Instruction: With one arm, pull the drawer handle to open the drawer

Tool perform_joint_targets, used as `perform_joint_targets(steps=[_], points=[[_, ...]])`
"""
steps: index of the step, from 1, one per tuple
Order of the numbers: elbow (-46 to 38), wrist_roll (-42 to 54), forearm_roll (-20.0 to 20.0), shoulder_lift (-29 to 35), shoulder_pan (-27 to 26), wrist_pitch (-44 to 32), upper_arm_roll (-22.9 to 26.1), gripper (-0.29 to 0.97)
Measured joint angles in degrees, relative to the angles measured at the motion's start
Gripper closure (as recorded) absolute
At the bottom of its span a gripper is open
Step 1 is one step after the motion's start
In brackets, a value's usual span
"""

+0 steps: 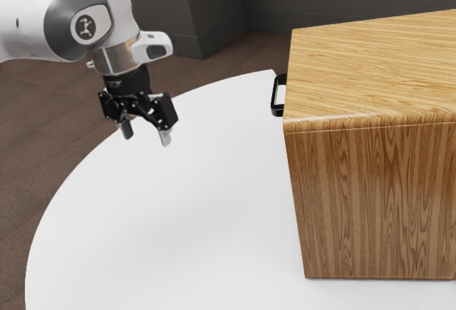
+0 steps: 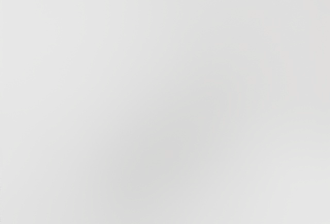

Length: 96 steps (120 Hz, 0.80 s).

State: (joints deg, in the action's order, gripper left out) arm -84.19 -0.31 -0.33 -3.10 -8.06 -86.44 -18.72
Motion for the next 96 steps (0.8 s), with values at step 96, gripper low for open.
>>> perform_joint_targets(steps=[96], points=[[4.66,-0.47,-8.96,1.17,4.99,-5.45,-2.57,0.00]])
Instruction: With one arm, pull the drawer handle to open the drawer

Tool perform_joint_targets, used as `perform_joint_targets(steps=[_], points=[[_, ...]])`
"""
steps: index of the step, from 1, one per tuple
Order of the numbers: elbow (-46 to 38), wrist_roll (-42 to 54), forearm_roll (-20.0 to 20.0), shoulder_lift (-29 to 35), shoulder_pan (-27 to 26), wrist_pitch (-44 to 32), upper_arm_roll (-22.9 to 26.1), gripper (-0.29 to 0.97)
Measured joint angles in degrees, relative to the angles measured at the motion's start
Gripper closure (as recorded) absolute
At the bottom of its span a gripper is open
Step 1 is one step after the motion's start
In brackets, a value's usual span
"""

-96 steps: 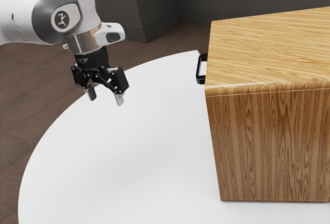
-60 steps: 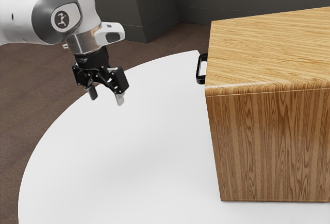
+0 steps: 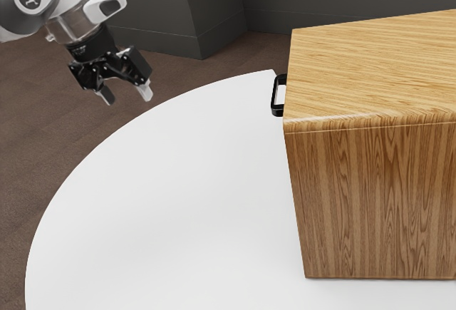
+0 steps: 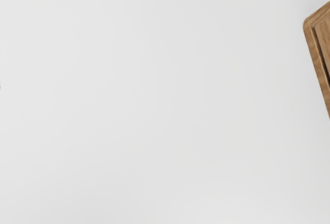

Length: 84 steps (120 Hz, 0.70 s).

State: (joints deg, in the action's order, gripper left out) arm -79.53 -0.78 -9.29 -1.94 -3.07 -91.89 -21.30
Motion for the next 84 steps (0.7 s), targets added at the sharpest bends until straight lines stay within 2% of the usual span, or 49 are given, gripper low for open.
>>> perform_joint_targets(steps=[16,48,84], points=[[0.14,-1.04,-1.84,-0.64,0.10,-2.69,0.44,0.00],[0.19,-2.56,-4.52,-0.78,-7.15,-5.68,0.71,0.00],[-0.55,-3.63,-8.24,-1.82,-2.77,-7.82,0.03,0.00]])
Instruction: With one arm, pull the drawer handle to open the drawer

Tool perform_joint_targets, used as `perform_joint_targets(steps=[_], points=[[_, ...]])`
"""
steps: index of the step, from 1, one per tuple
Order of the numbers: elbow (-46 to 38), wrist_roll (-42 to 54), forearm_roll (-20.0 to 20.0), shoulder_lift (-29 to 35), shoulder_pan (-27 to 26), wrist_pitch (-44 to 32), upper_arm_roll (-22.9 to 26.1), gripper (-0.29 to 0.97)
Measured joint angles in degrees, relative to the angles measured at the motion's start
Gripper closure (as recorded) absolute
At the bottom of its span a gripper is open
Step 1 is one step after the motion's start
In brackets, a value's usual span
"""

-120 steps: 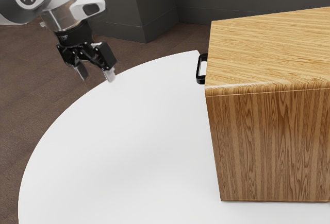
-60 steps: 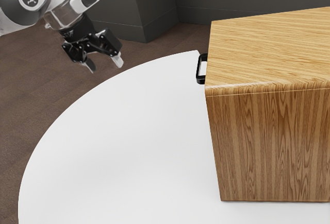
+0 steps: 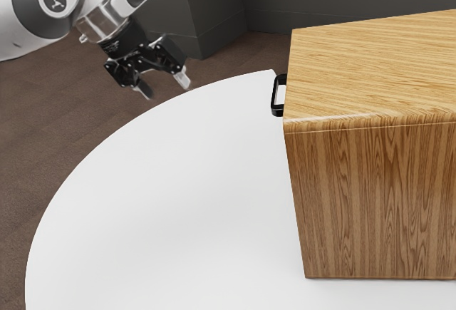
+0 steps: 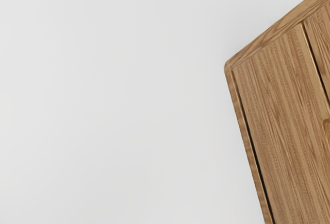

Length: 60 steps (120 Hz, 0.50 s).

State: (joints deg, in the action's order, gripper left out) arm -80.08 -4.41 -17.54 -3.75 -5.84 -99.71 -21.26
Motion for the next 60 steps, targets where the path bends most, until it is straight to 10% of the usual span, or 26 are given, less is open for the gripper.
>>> perform_joint_targets(steps=[60], points=[[-1.04,-6.80,-2.47,-0.12,-1.49,-2.03,0.65,0.00]])
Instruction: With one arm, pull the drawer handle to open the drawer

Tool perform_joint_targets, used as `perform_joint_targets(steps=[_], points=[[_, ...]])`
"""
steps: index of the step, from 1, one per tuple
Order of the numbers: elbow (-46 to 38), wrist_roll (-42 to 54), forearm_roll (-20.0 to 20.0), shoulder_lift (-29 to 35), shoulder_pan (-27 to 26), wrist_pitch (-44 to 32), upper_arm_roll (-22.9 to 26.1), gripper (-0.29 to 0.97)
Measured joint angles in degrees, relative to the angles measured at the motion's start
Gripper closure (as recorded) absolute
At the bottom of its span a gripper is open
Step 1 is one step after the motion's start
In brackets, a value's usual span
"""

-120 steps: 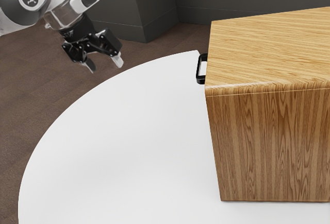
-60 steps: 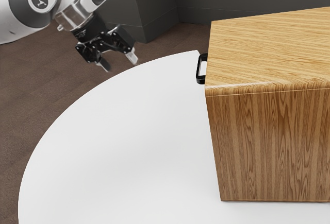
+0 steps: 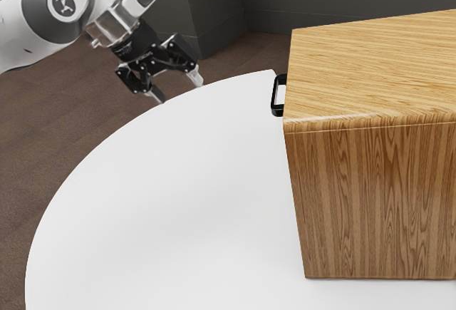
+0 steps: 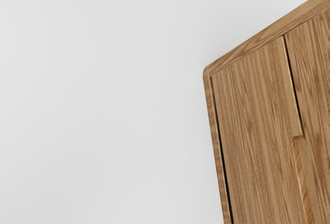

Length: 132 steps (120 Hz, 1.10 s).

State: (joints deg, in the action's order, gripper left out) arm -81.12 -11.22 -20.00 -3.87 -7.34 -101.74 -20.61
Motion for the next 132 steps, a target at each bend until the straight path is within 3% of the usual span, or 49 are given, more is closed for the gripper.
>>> perform_joint_targets(steps=[35,132], points=[[2.92,-4.82,-2.07,-3.35,-0.29,-0.79,1.57,0.00],[2.97,-12.69,-4.15,-3.95,-1.71,-5.66,5.18,0.00]])
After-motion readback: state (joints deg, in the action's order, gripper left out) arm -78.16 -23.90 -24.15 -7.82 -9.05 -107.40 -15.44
